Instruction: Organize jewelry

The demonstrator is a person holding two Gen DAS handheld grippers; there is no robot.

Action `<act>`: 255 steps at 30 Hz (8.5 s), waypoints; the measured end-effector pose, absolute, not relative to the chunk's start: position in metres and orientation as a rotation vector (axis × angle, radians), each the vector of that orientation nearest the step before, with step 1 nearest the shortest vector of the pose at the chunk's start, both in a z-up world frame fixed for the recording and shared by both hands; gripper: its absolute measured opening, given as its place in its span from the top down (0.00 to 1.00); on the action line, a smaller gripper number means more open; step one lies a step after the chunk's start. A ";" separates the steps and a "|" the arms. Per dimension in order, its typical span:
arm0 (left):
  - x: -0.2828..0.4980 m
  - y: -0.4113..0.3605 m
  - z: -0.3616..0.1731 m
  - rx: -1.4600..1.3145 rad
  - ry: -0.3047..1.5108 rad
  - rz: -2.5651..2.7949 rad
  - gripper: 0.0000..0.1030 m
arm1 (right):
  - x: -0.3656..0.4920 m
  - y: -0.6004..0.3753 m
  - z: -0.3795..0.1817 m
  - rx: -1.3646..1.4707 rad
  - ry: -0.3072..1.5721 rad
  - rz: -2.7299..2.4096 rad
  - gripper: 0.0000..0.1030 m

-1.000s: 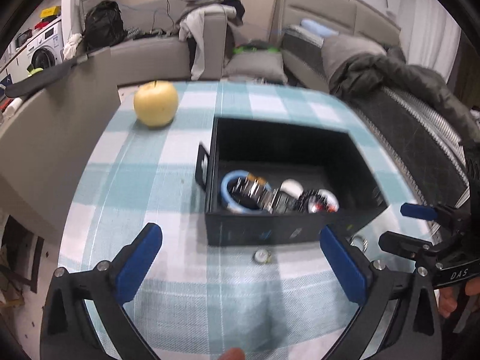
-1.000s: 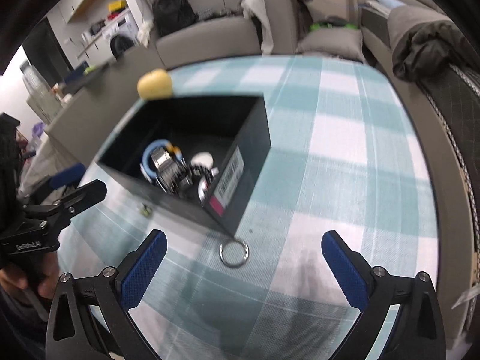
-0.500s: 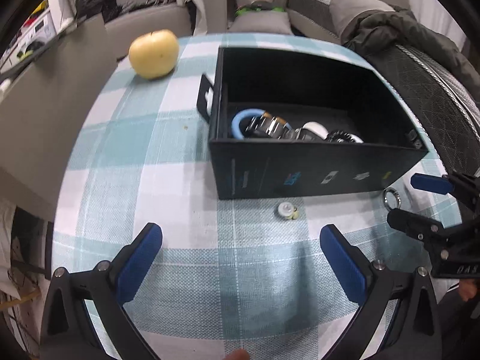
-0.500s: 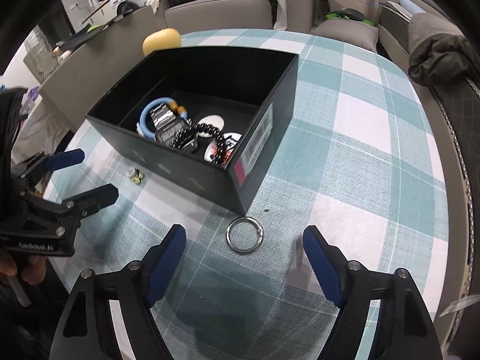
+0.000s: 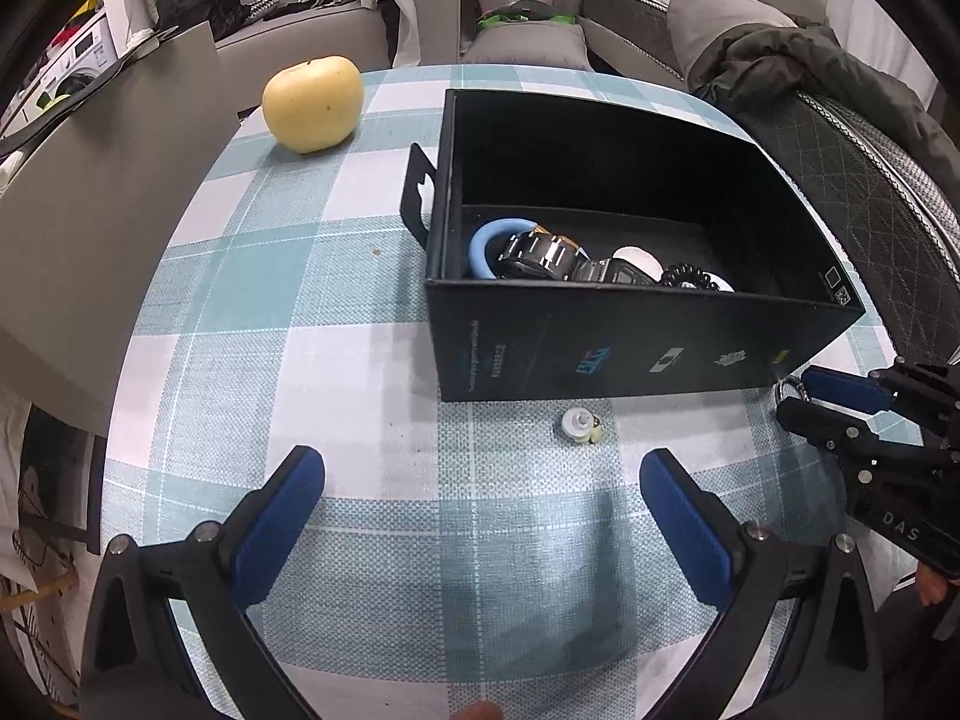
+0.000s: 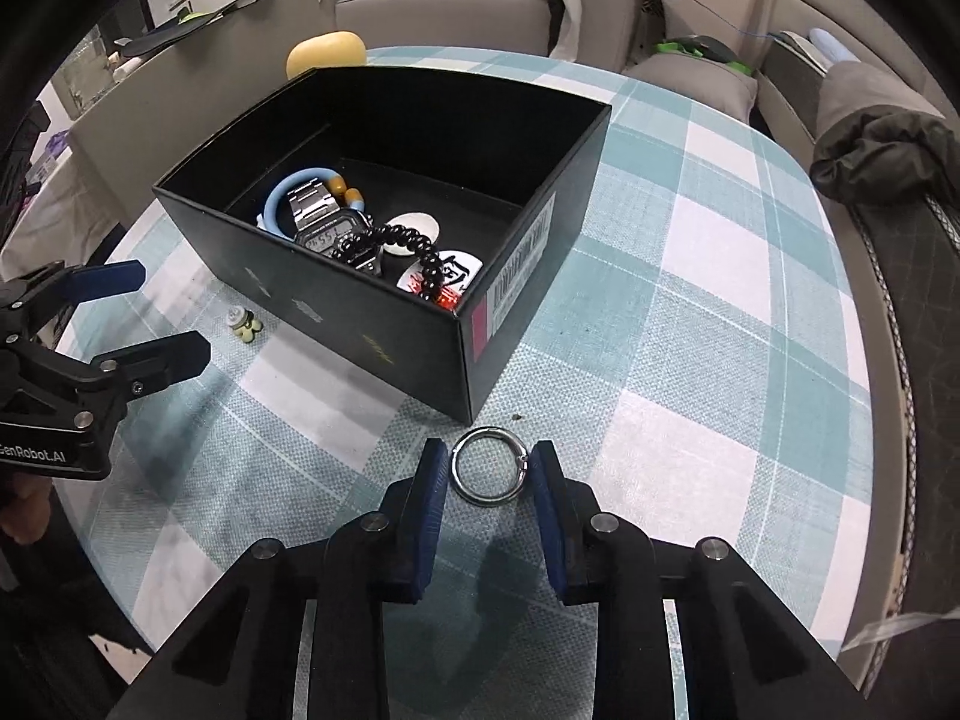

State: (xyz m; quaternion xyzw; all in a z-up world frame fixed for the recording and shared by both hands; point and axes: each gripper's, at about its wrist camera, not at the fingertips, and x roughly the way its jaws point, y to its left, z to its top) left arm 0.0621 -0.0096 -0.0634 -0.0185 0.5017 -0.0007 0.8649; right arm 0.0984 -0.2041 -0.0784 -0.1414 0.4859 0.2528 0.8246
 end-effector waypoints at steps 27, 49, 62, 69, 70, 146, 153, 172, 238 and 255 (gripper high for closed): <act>0.064 -0.038 -0.074 0.068 1.043 -0.119 0.52 | 0.085 -0.213 -0.028 -0.118 0.920 0.675 0.74; 0.059 -0.036 -0.062 0.013 1.005 -0.181 1.00 | 0.082 -0.212 -0.021 -0.112 0.885 0.675 0.74; 0.068 -0.037 -0.068 -0.043 1.021 -0.138 0.62 | 0.085 -0.212 -0.023 -0.108 0.897 0.683 0.74; 0.073 -0.039 -0.070 -0.058 0.995 -0.119 0.62 | 0.090 -0.217 -0.025 -0.090 0.913 0.680 0.74; 0.073 -0.039 -0.071 -0.058 0.987 -0.114 0.62 | 0.090 -0.217 -0.025 -0.086 0.915 0.682 0.74; 0.076 -0.001 0.006 -0.114 0.666 -0.072 0.93 | 0.097 -0.202 0.013 0.069 0.657 0.629 0.74; 0.082 -0.006 0.002 -0.121 0.686 -0.091 0.93 | 0.106 -0.200 0.007 0.065 0.676 0.615 0.74; 0.094 -0.008 -0.009 -0.142 0.736 -0.108 0.93 | 0.123 -0.189 -0.017 0.039 0.775 0.618 0.74; 0.045 -0.003 0.006 -0.115 0.627 -0.073 0.01 | 0.076 -0.217 0.010 0.047 0.610 0.549 0.00; 0.044 0.006 0.011 -0.134 0.605 -0.056 0.01 | 0.077 -0.218 0.012 0.051 0.607 0.553 0.00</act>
